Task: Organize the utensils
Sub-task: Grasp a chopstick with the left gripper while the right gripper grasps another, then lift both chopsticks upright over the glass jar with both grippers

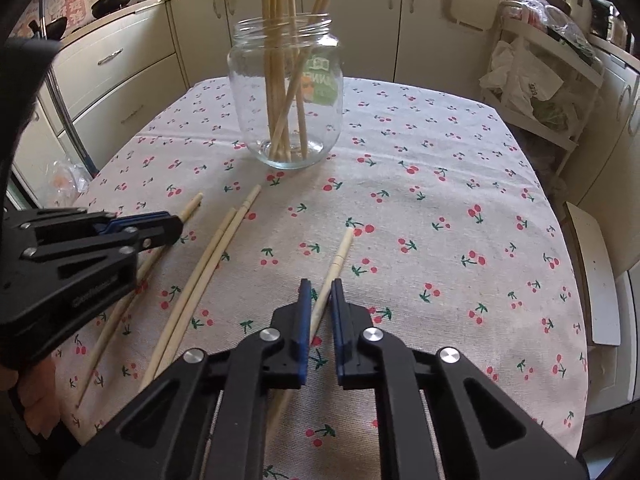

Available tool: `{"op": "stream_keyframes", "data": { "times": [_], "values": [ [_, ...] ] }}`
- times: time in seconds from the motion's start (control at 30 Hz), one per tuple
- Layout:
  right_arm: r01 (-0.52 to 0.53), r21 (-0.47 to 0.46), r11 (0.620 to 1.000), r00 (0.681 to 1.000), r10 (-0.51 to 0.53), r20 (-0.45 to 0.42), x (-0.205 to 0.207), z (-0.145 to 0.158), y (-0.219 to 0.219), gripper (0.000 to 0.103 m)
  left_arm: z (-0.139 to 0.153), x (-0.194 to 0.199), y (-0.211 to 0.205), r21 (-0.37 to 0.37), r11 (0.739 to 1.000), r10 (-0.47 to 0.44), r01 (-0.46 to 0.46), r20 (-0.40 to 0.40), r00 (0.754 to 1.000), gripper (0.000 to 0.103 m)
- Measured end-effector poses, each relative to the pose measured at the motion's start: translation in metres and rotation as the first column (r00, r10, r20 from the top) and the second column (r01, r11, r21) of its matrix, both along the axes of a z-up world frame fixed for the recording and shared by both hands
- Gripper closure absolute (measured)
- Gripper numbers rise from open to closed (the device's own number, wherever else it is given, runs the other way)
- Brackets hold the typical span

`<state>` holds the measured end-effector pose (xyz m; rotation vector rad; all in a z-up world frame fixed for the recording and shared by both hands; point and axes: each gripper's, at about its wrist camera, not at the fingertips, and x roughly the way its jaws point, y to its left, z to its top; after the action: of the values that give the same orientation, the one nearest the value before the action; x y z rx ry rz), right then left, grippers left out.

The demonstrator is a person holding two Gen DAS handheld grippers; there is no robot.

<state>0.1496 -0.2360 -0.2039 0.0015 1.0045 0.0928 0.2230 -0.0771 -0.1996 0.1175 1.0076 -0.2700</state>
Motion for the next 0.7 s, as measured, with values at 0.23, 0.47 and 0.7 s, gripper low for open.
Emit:
{"op": "stream_keyframes", "data": {
  "times": [0.23,0.47,0.7],
  "values": [
    [0.093,0.21,0.973,0.995,-0.084,-0.051,-0.005,-0.001,-0.022,0.097,0.024,-0.021,0.002,-0.007,1.0,-0.014,0.015,0.075,0.997,0.098],
    [0.123,0.313,0.942,0.992,-0.115,-0.046,-0.015,0.006,-0.026,0.097,0.048,-0.034,0.005,-0.027,0.999,-0.015,0.019,0.135,0.991,0.098],
    [0.137,0.409,0.902,0.989,-0.148,-0.007,-0.016,0.02,-0.036,0.097,0.068,-0.035,0.013,-0.088,0.996,0.002,0.015,0.187,0.982,0.098]
  ]
}}
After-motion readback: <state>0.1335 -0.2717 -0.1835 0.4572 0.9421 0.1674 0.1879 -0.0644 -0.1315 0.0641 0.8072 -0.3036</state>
